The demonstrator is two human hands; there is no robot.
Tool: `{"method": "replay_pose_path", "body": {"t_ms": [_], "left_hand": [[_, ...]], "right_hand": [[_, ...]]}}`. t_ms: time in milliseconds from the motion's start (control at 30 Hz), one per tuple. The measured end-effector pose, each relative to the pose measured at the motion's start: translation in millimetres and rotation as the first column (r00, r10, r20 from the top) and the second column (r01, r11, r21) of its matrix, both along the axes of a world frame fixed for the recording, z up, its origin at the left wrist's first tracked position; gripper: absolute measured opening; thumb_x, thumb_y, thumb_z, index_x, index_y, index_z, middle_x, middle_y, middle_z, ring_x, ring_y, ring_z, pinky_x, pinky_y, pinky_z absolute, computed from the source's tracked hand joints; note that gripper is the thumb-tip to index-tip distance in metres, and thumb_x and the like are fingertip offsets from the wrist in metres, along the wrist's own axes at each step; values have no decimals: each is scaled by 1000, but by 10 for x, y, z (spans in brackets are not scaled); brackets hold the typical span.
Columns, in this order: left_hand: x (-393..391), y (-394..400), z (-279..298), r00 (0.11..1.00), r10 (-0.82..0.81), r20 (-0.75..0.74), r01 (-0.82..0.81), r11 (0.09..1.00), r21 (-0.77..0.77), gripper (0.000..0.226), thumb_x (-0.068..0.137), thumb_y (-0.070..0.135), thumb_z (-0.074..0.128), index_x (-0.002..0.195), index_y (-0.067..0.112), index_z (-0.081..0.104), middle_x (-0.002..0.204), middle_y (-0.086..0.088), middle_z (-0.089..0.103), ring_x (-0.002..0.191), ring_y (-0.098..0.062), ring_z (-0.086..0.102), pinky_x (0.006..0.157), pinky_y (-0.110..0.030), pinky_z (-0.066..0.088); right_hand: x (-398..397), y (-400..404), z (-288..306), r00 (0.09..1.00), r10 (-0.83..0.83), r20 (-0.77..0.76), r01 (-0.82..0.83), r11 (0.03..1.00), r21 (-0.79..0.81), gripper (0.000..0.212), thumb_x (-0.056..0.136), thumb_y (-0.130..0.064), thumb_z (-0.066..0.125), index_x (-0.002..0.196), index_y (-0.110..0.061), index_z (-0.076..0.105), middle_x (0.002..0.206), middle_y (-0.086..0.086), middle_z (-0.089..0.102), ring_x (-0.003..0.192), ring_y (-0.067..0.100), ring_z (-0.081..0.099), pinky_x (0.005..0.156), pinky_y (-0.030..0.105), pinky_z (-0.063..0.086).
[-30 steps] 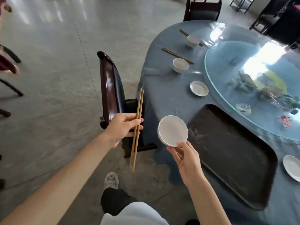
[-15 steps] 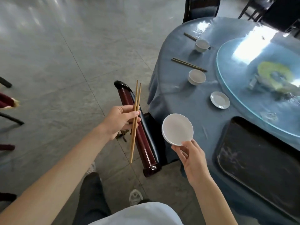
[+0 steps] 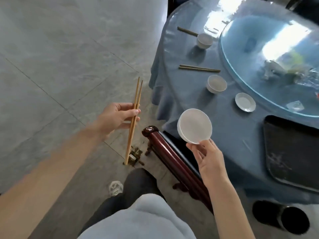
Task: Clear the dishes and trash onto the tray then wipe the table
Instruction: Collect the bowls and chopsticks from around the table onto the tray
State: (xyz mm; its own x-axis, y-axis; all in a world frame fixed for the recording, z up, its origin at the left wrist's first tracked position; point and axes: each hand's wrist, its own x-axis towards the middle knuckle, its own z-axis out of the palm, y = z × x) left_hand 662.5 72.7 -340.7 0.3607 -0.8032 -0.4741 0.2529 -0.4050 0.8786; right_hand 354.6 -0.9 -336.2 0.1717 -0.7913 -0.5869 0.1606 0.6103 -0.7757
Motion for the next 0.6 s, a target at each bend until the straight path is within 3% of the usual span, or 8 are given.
{"method": "replay_pose_path", "body": {"t_ms": [200,467,600], "left_hand": [[540,-823,-48,985,-172,-27,172,985,16,17,93,14,72,109,11,77,106,-9,78,87,-16,77,69,-26,61],[1074,-2247,-214,911,-412,1,412,911,1,21,91,7,73,111,10,76,95,-5,79,80,-15,76,65,-26,60],[1271,-3104,-235,861,-506,50,504,862,56,18,90,7,75,106,16,77,88,-5,77,74,-13,73,63,-25,60]], "right_hand": [[574,-211,2,984,-177,-2,177,984,23,31,98,-11,61,128,-14,70,114,14,78,104,25,78,77,20,61],[1371,-1031,-290,925,-380,-27,380,924,38,31,95,-14,60,123,-20,73,109,9,79,98,24,79,73,22,62],[1645,-1474,-338,848,-528,-42,529,848,28,32,95,-10,61,123,-21,71,109,4,80,96,24,79,75,23,62]]}}
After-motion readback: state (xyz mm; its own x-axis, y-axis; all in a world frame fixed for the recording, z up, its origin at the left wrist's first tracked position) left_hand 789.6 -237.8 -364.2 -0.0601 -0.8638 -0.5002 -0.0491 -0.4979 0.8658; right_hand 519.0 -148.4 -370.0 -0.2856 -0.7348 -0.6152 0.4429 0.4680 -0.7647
